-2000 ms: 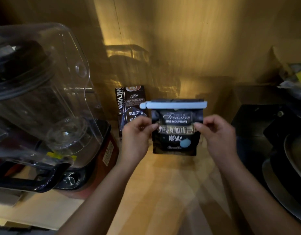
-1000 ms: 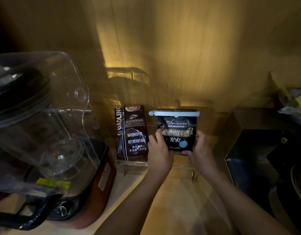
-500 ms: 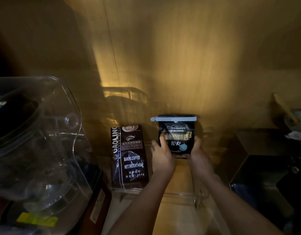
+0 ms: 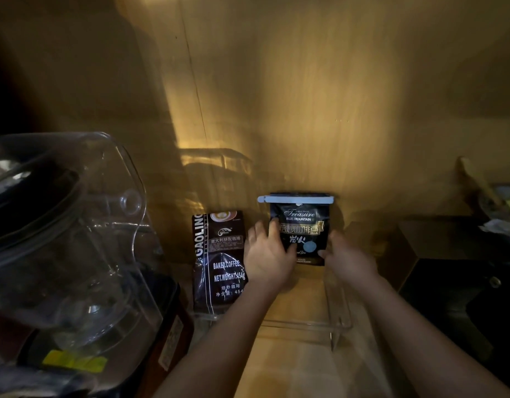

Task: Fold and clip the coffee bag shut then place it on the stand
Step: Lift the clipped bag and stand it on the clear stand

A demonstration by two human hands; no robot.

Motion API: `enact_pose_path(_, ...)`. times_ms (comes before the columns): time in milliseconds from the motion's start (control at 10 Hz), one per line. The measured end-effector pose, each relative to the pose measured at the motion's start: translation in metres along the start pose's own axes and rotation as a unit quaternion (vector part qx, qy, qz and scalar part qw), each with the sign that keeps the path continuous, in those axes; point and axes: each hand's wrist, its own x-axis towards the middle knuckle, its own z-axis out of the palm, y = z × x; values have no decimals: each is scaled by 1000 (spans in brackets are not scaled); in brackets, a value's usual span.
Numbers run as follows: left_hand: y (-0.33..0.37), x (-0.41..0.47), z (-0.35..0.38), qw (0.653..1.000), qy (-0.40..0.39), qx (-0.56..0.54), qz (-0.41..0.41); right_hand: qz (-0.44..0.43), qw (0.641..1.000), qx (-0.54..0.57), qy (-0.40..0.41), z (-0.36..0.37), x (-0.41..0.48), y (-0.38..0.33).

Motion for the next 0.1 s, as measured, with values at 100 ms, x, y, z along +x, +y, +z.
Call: enact_pose_path(100, 6, 8, -29, 999, 25, 7, 26, -29, 998, 39, -33, -37, 5, -12)
